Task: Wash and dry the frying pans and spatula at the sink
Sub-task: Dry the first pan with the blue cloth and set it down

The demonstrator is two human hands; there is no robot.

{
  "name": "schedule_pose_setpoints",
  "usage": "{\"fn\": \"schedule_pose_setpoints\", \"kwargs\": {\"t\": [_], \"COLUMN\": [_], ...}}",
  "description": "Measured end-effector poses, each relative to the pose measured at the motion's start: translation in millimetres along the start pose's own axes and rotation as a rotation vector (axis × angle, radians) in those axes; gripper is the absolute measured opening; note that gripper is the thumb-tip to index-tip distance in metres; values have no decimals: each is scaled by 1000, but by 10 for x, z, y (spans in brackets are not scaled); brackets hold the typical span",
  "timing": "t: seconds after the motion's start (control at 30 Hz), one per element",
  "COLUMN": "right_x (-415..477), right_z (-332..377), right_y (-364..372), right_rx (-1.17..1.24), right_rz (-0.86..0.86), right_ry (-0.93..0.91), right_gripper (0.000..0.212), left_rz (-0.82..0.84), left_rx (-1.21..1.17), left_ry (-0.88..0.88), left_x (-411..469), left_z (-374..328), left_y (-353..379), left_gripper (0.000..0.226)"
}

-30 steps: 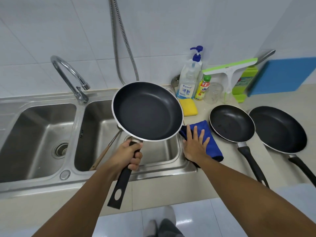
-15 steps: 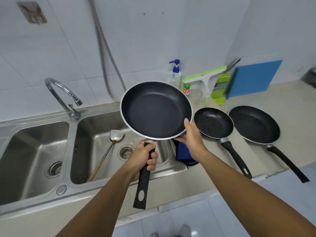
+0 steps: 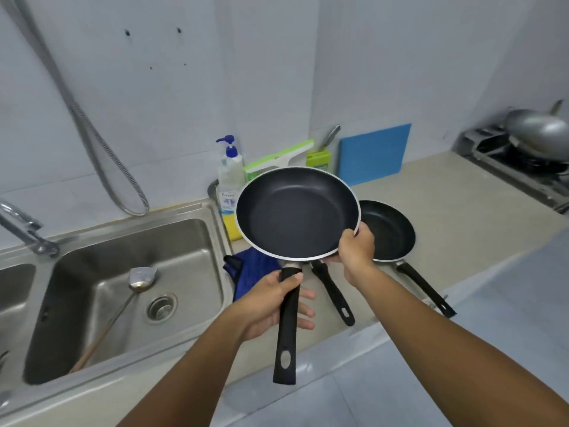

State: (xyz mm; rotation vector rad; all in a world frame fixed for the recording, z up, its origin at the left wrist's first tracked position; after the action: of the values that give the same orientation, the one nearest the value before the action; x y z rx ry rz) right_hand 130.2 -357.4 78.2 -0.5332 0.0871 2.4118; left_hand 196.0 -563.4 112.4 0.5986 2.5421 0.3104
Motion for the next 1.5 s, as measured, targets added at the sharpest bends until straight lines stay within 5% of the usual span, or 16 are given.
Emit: {"fn": "schedule_pose_setpoints", "kwargs": {"t": [0.37, 0.6, 1.0, 1.23, 1.5], "right_x": [1197, 2181, 3781, 4662, 5641], "right_z": [212, 323, 353, 170, 16], "right_y": [-2076, -2867, -3690, -3929, -4069], "right_rx": [8, 36, 108, 184, 111], "right_rz": [-135, -274, -338, -302, -187], "right_ry": [11, 19, 138, 228, 284], "right_gripper": [45, 42, 41, 36, 34], "left_rz": [-159, -156, -38, -122, -296], "left_rx": [398, 446, 344, 218, 220], "left_ry": [114, 124, -122, -288, -270], "left_x": [1221, 2168, 3511, 4213, 5020], "left_z": [597, 869, 1027, 1276, 1646], "left_y": [2087, 3084, 4140, 4602, 5040], "left_gripper": [18, 27, 13, 12, 33]}}
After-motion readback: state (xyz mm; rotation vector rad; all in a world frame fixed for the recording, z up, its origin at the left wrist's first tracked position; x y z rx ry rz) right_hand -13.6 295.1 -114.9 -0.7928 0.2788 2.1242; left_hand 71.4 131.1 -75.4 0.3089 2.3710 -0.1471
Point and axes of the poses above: each hand's wrist, its own x-axis towards the middle knuckle, its own y-axis out of the palm, z = x × y, the point moved 3 cm from there along x, towards the middle knuckle, and after that the axes turned 8 degrees about y, right-handed, at the moved point
